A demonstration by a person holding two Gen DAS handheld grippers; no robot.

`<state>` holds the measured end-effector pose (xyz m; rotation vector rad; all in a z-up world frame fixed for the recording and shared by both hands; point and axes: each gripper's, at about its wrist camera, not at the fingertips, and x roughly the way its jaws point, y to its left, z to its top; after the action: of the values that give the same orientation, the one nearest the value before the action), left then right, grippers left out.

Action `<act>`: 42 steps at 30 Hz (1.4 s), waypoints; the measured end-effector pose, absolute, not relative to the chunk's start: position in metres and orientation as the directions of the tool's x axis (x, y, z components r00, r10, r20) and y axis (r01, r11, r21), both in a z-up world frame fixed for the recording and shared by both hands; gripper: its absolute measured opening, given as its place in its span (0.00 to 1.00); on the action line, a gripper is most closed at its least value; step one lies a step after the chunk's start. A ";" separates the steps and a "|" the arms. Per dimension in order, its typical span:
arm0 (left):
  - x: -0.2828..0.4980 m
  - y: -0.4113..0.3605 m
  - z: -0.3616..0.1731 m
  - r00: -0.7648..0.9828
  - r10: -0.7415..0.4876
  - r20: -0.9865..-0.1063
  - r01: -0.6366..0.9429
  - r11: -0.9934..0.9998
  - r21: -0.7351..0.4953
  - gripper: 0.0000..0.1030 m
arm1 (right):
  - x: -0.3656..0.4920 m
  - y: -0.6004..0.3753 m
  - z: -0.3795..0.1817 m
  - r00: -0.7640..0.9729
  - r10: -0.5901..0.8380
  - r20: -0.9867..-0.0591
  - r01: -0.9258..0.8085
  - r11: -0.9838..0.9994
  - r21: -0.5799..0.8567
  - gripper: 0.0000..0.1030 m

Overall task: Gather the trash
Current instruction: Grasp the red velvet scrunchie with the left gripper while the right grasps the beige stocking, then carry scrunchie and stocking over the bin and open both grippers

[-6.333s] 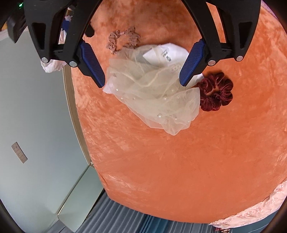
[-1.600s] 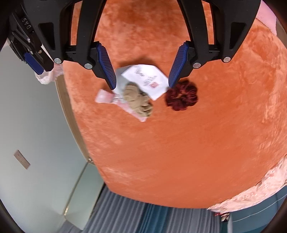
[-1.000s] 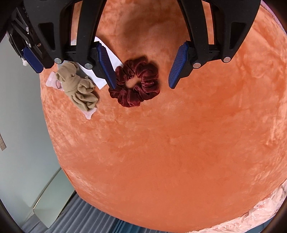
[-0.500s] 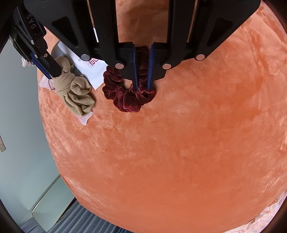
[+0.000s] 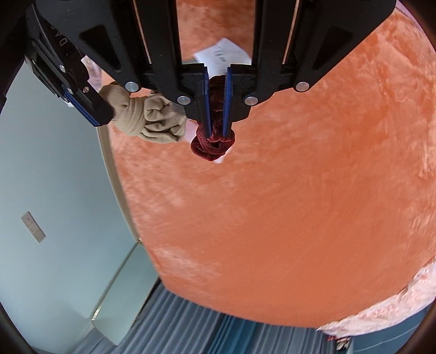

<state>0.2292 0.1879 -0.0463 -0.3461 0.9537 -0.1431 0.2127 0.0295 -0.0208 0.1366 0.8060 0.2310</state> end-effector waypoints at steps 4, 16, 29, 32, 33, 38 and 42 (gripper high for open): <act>0.215 0.151 -0.011 0.599 -0.301 -0.742 0.051 0.939 -0.341 0.07 | 0.195 -0.003 0.009 0.720 0.232 -0.654 -0.113 0.969 0.219 0.08; 0.176 0.023 0.049 0.601 -0.408 -0.687 0.277 0.913 -0.300 0.08 | 0.133 -0.127 0.069 0.833 0.106 -0.543 0.037 0.969 0.246 0.08; 0.132 -0.102 0.067 0.527 -0.517 -0.675 0.469 0.839 -0.276 0.08 | 0.062 -0.242 0.073 0.855 -0.053 -0.516 0.235 0.926 0.295 0.08; 0.124 -0.126 0.067 0.507 -0.532 -0.678 0.501 0.822 -0.270 0.08 | 0.049 -0.261 0.069 0.852 -0.080 -0.517 0.270 0.914 0.304 0.06; 0.121 -0.134 0.068 0.501 -0.538 -0.678 0.511 0.816 -0.270 0.08 | 0.047 -0.264 0.068 0.851 -0.087 -0.518 0.279 0.910 0.306 0.04; 0.112 -0.161 0.067 0.471 -0.558 -0.683 0.552 0.790 -0.265 0.08 | 0.035 -0.288 0.061 0.843 -0.119 -0.524 0.326 0.888 0.323 0.02; 0.109 -0.182 0.060 0.427 -0.574 -0.698 0.577 0.768 -0.278 0.09 | 0.029 -0.301 0.052 0.831 -0.132 -0.540 0.353 0.876 0.330 0.02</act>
<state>0.1091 -0.1815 0.0597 0.0043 0.8707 -0.7192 0.0289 -0.3005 0.0523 0.4355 0.5314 -0.2656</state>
